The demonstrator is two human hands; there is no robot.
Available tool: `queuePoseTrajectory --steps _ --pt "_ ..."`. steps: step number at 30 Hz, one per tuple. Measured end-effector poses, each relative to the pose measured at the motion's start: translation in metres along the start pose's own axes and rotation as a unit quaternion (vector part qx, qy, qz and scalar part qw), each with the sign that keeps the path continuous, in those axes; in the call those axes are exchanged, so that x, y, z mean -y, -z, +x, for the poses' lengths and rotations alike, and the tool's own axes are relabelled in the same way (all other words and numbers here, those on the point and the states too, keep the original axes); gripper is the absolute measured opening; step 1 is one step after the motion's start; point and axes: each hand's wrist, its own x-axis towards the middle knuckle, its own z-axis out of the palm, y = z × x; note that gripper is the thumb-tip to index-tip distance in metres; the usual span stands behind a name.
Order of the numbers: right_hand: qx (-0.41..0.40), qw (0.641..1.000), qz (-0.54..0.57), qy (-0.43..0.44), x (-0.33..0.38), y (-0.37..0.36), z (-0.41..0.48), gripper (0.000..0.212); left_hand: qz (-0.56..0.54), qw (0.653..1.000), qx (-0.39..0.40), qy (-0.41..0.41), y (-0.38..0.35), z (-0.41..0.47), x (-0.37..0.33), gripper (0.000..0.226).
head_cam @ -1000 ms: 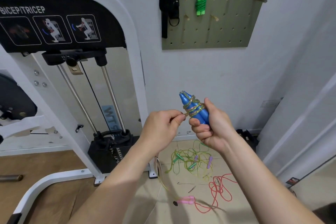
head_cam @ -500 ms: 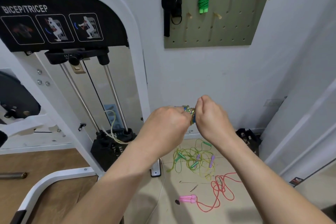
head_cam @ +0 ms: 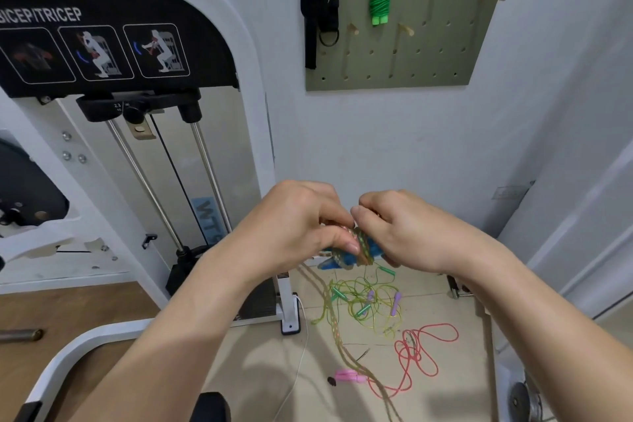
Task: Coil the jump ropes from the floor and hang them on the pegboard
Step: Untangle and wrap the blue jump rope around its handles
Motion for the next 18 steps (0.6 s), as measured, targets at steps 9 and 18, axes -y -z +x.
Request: queuePoseTrajectory --steps 9,18 --pt "-0.069 0.916 0.396 -0.008 0.006 0.002 0.000 0.045 -0.383 0.908 -0.006 0.167 -0.007 0.005 0.002 0.034" --pt "-0.185 0.789 0.576 -0.111 0.011 -0.016 0.004 0.045 -0.590 0.753 -0.112 0.267 -0.062 0.010 -0.016 0.037"
